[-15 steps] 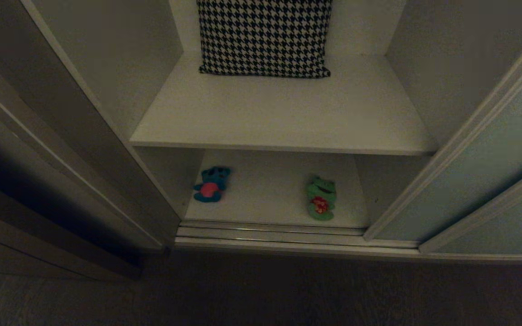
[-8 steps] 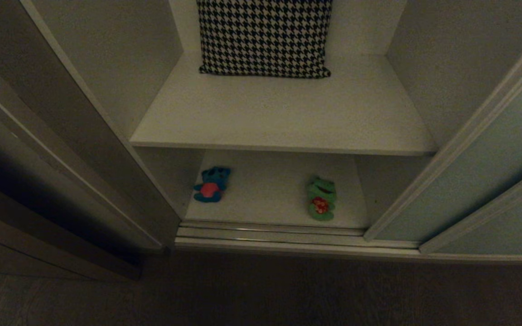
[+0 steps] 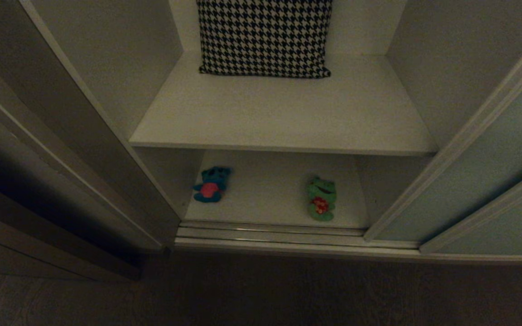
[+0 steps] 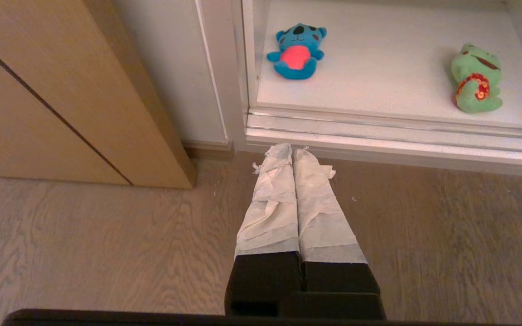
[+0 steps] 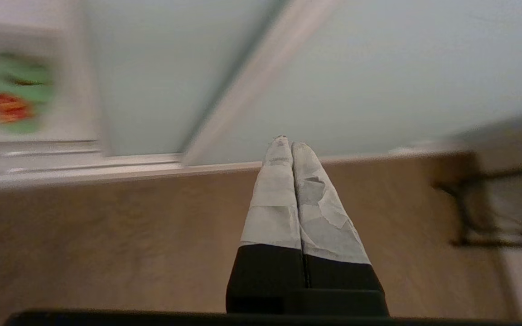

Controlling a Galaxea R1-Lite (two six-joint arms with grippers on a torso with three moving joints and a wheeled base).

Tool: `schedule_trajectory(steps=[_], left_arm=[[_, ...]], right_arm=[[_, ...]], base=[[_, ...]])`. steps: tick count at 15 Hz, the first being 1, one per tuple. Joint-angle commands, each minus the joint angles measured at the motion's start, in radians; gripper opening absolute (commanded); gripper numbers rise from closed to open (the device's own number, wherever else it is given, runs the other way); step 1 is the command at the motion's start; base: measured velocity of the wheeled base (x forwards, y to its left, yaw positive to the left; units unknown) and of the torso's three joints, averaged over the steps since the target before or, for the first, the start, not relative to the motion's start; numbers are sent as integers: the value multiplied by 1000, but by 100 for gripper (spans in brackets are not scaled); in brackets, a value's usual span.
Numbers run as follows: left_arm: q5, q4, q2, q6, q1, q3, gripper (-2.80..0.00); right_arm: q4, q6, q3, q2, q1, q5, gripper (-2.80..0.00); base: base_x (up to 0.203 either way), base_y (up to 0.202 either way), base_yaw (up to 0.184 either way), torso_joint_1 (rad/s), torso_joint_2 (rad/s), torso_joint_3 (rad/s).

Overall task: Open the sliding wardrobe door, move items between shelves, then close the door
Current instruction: Close the door

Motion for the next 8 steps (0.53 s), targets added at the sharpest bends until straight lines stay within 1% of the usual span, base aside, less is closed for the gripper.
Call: schedule_trajectory(steps=[1, 3, 5, 6, 8], left_arm=[[0, 0, 1, 0, -1, 0, -280], [0, -1, 1, 0, -1, 0, -280], [0, 0, 1, 0, -1, 0, -280], [0, -1, 1, 0, -1, 0, -280], [0, 0, 1, 0, 0, 0, -280]], right_arm=[[-57, -10, -3, 94, -125, 18, -280], [-141, -13, -8, 145, -232, 53, -280], [-198, -13, -19, 185, -329, 120, -280], [-212, -12, -33, 207, -370, 175, -280], [-215, -1, -73, 254, -405, 303, -280]], base=[[0, 0, 0, 0, 0, 0], [0, 0, 0, 0, 0, 0], [0, 0, 0, 0, 0, 0], [0, 0, 0, 0, 0, 0], [0, 0, 0, 0, 0, 0]])
